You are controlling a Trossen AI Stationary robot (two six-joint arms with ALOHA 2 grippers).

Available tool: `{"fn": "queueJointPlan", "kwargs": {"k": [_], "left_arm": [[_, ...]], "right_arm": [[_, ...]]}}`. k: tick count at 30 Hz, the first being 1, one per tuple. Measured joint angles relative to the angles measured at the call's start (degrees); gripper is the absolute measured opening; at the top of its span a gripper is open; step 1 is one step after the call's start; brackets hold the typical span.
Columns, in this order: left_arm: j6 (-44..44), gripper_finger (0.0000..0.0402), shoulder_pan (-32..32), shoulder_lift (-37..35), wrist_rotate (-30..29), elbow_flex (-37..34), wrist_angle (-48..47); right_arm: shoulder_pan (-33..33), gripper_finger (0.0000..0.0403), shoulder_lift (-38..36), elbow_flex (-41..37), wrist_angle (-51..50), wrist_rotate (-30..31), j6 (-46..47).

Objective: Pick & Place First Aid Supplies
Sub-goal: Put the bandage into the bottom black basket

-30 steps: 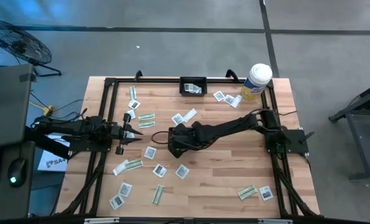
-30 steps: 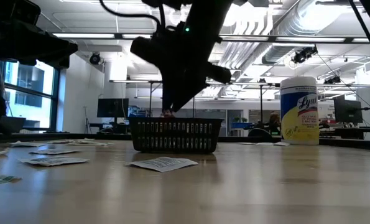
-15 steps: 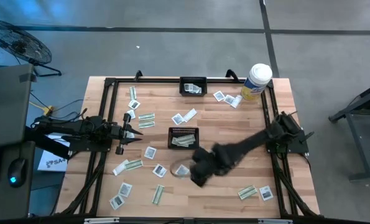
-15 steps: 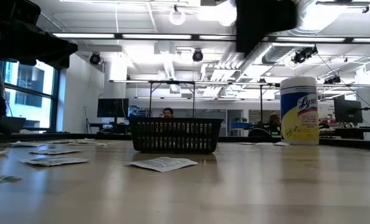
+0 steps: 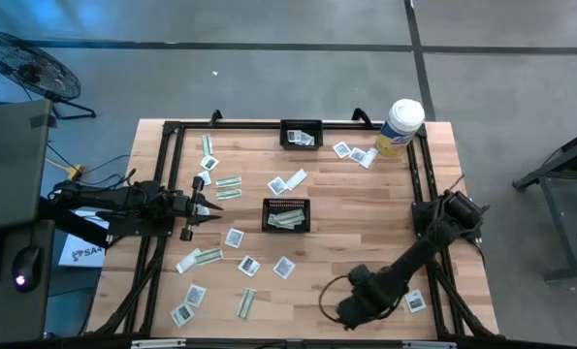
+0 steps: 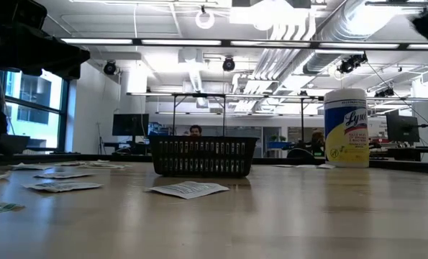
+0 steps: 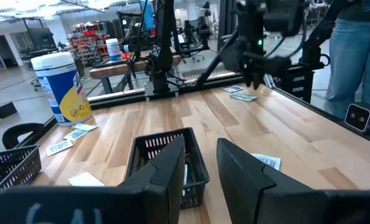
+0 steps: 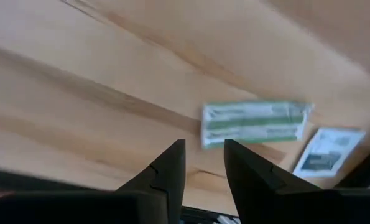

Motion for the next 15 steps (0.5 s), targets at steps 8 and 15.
{"fn": "queueJointPlan", "kwargs": {"k": [8, 15], "left_arm": [[0.0, 0.0092, 0.0, 0.0, 0.0, 0.0, 0.0], [0.0, 0.0092, 0.0, 0.0, 0.0, 0.0, 0.0]], "right_arm": [[1.3, 0.0103, 0.0, -6.3, 9.6, -1.5, 2.8], [1.4, 0.0103, 0.0, -8.6, 11.8, -3.4, 4.2]]}}
